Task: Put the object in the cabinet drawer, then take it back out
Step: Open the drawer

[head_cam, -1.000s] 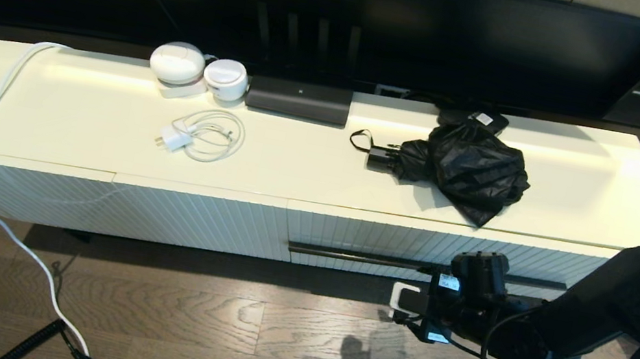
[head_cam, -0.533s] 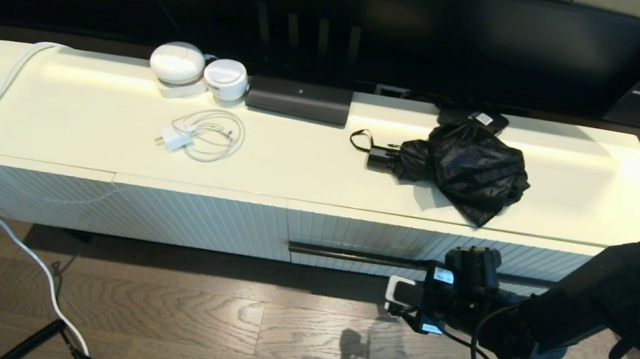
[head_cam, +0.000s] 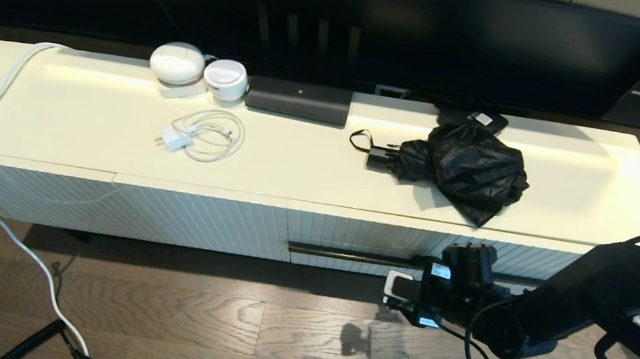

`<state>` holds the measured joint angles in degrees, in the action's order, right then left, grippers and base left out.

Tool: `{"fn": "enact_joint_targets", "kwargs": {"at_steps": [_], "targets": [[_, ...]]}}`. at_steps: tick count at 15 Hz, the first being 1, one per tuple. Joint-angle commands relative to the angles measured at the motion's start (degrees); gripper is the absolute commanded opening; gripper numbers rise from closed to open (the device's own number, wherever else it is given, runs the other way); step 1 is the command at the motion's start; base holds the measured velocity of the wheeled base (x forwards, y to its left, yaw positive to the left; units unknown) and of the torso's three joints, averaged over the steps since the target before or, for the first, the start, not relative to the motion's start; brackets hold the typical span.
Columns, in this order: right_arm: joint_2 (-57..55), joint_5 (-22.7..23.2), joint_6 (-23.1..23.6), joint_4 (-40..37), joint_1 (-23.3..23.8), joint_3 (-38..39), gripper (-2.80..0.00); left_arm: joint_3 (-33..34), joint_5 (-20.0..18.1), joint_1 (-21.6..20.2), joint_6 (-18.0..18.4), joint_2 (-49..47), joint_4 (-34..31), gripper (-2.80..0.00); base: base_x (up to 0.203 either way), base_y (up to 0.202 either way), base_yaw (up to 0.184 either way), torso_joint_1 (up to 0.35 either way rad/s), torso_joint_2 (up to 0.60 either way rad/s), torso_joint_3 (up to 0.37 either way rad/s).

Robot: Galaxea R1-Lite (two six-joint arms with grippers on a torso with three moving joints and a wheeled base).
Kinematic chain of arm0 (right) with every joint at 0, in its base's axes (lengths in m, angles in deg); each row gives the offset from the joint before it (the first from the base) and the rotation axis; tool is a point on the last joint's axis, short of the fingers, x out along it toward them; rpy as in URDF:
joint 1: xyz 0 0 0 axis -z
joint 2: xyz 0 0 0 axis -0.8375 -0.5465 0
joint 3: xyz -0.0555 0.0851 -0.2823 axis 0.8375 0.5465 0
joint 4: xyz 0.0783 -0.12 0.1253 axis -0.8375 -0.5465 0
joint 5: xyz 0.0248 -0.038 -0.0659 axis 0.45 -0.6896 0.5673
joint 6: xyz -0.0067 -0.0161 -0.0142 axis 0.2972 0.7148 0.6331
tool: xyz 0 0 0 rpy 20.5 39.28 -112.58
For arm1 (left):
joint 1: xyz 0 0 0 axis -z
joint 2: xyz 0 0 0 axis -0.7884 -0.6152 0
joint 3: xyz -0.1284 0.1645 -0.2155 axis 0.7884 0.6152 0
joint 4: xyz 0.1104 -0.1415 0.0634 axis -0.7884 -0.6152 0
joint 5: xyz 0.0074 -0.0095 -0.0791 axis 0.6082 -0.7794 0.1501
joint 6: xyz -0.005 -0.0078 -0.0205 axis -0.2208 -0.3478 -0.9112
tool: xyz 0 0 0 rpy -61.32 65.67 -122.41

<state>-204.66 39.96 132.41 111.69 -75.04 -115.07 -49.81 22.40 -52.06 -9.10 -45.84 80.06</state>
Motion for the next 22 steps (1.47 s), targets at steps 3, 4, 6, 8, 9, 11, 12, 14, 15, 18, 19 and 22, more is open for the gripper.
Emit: {"fn": "enact_joint_targets", "kwargs": {"at_steps": [3,4,6,8,9,11,12,14,15,18,19,22], "targets": [[-1.2,-0.1,0.4,0.3,0.0,-0.7,0.00,0.0,0.0,-0.1,-0.1,-0.1,0.1,-2.80,0.000,0.000,0.000,0.000,0.00,0.000],[-1.2,-0.1,0.4,0.3,0.0,-0.8,0.00,0.0,0.0,0.0,-0.1,-0.1,0.1,-2.80,0.000,0.000,0.000,0.000,0.00,0.000],[-1.7,-0.3,0.4,0.0,0.0,-1.1,0.00,0.0,0.0,0.0,-0.1,-0.1,0.0,-2.80,0.000,0.000,0.000,0.000,0.00,0.000],[-1.7,-0.3,0.4,0.0,0.0,-1.1,0.00,0.0,0.0,-0.1,-0.1,-0.1,0.1,-2.80,0.000,0.000,0.000,0.000,0.00,0.000],[-1.6,-0.4,0.5,-0.1,0.0,-0.9,0.00,0.0,0.0,0.0,-0.1,-0.1,0.1,-2.80,0.000,0.000,0.000,0.000,0.00,0.000],[-0.9,-0.5,0.5,-0.4,-0.1,-0.2,0.00,0.0,0.0,0.0,-0.1,-0.1,0.1,-2.80,0.000,0.000,0.000,0.000,0.00,0.000],[-0.7,-0.5,0.4,-0.5,-0.1,0.1,0.00,0.0,0.0,0.0,-0.1,-0.1,0.1,-2.80,0.000,0.000,0.000,0.000,0.00,0.000],[-0.3,-0.5,0.5,-1.0,-0.2,0.6,0.00,0.0,0.0,-0.1,-0.1,-0.1,0.1,-2.80,0.000,0.000,0.000,0.000,0.00,0.000],[-0.3,-0.5,0.5,-1.4,-0.2,1.0,0.00,0.0,0.0,0.0,-0.1,-0.1,0.0,-2.80,0.000,0.000,0.000,0.000,0.00,0.000],[-0.1,-0.5,0.4,-1.5,-0.4,2.1,0.00,0.0,0.0,-0.1,-0.1,-0.1,0.1,-2.80,0.000,0.000,0.000,0.000,0.00,0.000],[0.1,-0.5,0.4,-1.5,-0.5,2.6,0.00,0.0,0.0,0.0,-0.1,-0.1,0.0,-2.80,0.000,0.000,0.000,0.000,0.00,0.000],[0.3,-0.5,0.4,-1.5,-0.5,4.4,0.00,0.0,0.0,-0.1,-0.1,-0.1,0.1,-2.80,0.000,0.000,0.000,0.000,0.00,0.000]]}}
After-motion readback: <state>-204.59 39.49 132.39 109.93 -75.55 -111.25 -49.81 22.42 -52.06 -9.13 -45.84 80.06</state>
